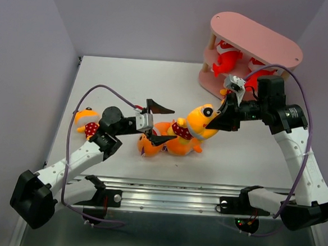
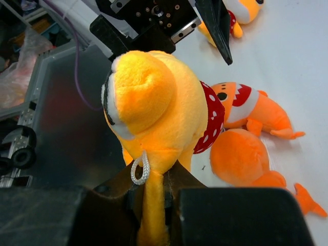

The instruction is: Place and organize the stuffed toys onto the shelf

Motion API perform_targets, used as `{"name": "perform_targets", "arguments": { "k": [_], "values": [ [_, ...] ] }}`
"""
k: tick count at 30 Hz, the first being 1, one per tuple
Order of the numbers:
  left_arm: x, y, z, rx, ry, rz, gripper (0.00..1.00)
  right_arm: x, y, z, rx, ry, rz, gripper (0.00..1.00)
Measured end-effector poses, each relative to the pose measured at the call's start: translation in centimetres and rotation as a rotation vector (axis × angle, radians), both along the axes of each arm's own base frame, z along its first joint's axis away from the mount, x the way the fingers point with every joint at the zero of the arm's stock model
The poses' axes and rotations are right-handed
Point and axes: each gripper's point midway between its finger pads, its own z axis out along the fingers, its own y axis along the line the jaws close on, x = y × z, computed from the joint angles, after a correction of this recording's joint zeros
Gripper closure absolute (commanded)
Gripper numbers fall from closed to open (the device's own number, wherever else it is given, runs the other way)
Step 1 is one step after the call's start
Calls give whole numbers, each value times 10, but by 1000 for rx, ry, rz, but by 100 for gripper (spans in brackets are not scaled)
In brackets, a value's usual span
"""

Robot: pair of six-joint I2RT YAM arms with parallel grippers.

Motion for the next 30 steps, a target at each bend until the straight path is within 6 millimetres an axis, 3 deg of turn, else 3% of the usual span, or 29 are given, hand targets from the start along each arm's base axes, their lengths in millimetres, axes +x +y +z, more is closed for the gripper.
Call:
{"name": "perform_targets", "arguments": {
  "k": [5, 14, 16, 25, 26, 28, 30],
  "values": [
    [-17, 0, 18, -108, 16, -69, 4, -7, 2, 6, 36, 6, 42, 99],
    [-37, 1, 19, -193, 111, -150, 5, -16, 5, 20, 101, -5, 114, 99],
    [-41, 3, 18, -208, 132, -161, 9, -18, 6, 21, 109, -3, 124, 99],
    [-43, 0, 12, -225, 289, -195, 42, -19, 6, 22, 119, 3, 136, 99],
    [-43, -1, 11, -226, 312, -196, 50, -18, 6, 22, 120, 7, 133, 99],
    [-42, -3, 9, -228, 352, -199, 57, -18, 5, 20, 121, 13, 131, 99],
    [-41, -5, 5, -226, 414, -204, 74, -17, 5, 18, 120, 22, 130, 97]
  ]
}}
